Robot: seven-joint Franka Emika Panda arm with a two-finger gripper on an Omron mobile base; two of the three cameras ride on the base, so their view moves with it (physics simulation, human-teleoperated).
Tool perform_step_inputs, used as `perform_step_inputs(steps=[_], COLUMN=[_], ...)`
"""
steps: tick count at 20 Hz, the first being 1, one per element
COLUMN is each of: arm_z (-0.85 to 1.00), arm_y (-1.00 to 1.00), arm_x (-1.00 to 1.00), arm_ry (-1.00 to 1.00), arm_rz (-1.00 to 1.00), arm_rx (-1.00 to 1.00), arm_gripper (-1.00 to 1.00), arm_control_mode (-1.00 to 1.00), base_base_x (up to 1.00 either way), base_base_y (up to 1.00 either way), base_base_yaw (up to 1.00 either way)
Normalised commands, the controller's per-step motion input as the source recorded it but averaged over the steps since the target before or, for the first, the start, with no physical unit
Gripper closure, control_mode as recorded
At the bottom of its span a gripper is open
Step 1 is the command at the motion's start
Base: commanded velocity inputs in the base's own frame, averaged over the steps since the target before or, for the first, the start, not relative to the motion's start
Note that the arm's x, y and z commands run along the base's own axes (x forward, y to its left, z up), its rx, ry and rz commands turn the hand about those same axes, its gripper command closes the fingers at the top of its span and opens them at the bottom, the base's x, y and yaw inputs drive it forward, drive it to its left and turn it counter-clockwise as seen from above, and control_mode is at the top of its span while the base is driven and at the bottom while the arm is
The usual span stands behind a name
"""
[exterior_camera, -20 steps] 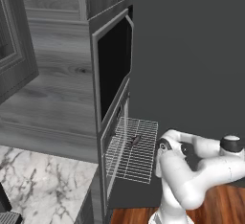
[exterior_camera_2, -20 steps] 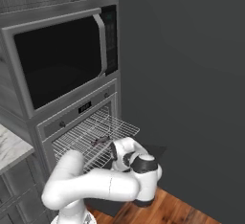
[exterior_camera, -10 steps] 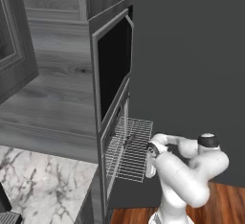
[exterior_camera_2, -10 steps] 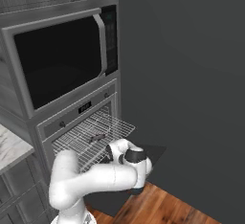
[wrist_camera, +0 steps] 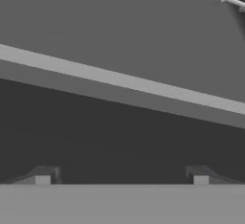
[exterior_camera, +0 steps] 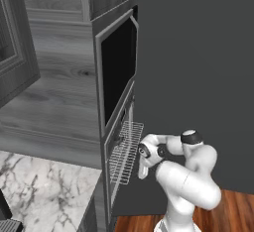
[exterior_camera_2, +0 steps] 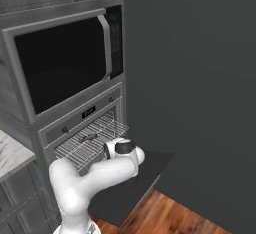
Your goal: Place the fish on the top rack of the oven, and slide the tray back inside. Close the oven door.
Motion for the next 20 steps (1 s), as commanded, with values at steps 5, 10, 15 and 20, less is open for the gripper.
perform_step_inputs(steps=[5,10,15,20], arm_z=[-0.08,0.00,0.00,0.00], arm_y=[0.56,0.66,0.72,0.61], arm_x=[1.00,0.98,0.89,0.69], arm_ry=[0.13,0.12,0.12,0.11], arm_rz=[0.09,0.07,0.05,0.05], arm_rx=[0.00,0.00,0.00,0.00], arm_gripper=[-1.00,-1.00,-1.00,-1.00], arm_control_mode=[-1.00,-1.00,-1.00,-1.00], base_base_x=[0.00,0.00,0.00,0.00], base_base_y=[0.00,0.00,0.00,0.00], base_base_yaw=[0.00,0.00,0.00,0.00])
